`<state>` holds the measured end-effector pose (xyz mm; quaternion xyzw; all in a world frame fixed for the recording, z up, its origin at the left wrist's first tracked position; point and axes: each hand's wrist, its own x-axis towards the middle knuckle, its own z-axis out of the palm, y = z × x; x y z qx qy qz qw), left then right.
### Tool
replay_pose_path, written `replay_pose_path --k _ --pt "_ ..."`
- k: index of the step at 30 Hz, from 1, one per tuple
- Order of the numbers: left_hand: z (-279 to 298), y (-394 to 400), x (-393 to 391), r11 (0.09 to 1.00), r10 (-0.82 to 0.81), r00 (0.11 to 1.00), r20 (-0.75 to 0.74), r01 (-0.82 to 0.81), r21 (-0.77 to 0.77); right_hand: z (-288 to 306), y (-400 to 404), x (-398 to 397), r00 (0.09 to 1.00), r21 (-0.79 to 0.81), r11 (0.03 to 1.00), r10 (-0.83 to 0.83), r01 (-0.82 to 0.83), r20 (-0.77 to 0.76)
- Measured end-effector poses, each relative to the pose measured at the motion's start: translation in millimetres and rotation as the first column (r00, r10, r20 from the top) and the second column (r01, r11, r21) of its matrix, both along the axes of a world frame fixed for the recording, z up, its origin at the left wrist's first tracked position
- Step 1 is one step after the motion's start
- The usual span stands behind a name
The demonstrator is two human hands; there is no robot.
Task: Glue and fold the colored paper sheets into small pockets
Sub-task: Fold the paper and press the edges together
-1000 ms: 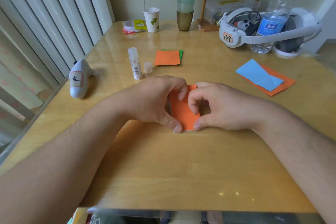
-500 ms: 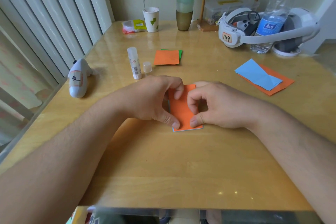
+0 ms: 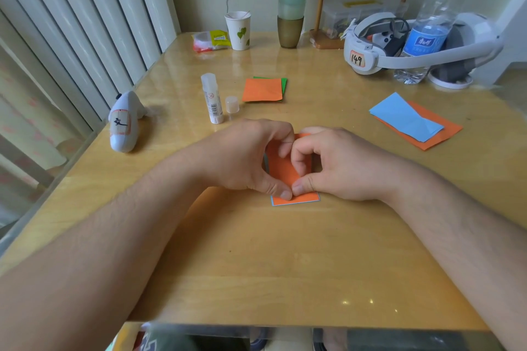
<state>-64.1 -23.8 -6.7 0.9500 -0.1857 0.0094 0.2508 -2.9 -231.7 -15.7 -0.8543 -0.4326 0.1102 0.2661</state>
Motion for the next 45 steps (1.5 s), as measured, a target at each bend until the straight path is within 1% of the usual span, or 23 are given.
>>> replay_pose_path --k 10,14,19,30,37,45 --pt "2 9 0 1.0 0.017 0.999 -0.03 -0.017 0.005 3 -7 2 0.999 -0.021 0.999 -0.035 0.035 0.013" --pt "0 3 1 1.0 0.016 1.0 0.001 -0.016 -0.008 2 -5 2 1.0 -0.004 1.0 -0.018 0.018 0.008" --pt "-3 0 3 1.0 0.017 0.999 0.043 -0.016 -0.025 -4 -2 3 0.999 0.022 1.0 -0.019 0.018 0.045" --pt "-3 11 4 0.999 0.04 0.999 0.036 -0.039 -0.011 -4 -8 7 0.999 0.049 0.998 -0.032 0.032 0.017" --pt "-6 2 6 0.999 0.035 0.998 0.057 -0.033 -0.031 -7 -1 4 0.998 0.076 0.997 -0.019 0.015 0.053" --pt "-7 16 7 0.998 0.041 0.998 0.051 -0.039 -0.044 -8 -7 11 0.998 0.08 0.996 -0.033 0.028 0.057"
